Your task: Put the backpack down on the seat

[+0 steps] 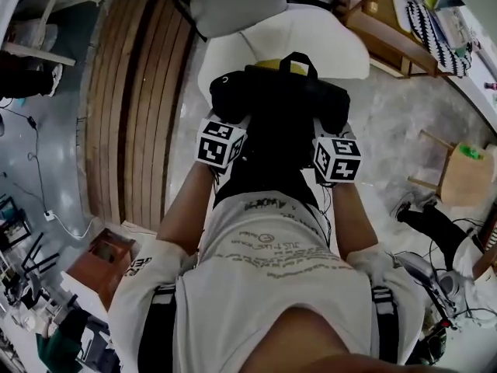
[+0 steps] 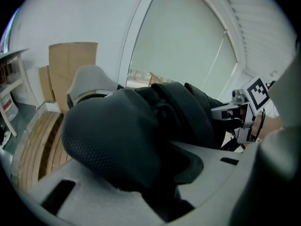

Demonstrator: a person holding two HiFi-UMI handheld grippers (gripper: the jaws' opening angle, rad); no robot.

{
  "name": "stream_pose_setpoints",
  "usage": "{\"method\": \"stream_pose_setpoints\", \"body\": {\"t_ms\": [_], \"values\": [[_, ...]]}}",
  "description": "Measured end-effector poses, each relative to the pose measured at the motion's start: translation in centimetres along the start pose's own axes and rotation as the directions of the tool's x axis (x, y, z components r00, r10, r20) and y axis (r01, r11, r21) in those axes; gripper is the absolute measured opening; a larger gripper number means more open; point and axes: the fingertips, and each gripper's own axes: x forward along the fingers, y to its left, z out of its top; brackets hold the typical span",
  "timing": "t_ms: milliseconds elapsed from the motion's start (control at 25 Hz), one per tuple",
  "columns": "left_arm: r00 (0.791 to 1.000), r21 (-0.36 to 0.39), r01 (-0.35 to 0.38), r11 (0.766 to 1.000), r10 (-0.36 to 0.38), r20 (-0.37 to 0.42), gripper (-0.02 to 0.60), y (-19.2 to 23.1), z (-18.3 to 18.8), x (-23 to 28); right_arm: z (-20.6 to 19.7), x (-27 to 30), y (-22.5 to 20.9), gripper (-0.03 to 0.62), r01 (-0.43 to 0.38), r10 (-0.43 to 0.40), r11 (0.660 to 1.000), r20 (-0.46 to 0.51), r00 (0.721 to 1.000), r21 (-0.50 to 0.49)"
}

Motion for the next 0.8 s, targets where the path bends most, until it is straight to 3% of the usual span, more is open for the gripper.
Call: {"method": "stream_pose_setpoints", "body": {"t_ms": [320,520,800], "values": [[0.989,-0.082,-0.033,0.996,0.021,-0.143,0.133,2.0,-7.8,6.8,-8.5,7.1,-2.5,0.057,-0.059,0.065,0.997,-0.11,0.992,0.059],[0.968,-0.141,-0.051,0.989,0.014,-0.249,0.135,4.0,-12.4,10.9,-13.6,12.1,-3.7,0.06,-0.065,0.092,0.989,-0.211,0.973,0.134],[0.945,-0.24,-0.095,0.966,0.012,-0.326,0.135,6.8,-18.4,17.0,-19.3,19.2,-5.5,0.06,-0.056,0.092,0.989,-0.272,0.958,0.139]]}}
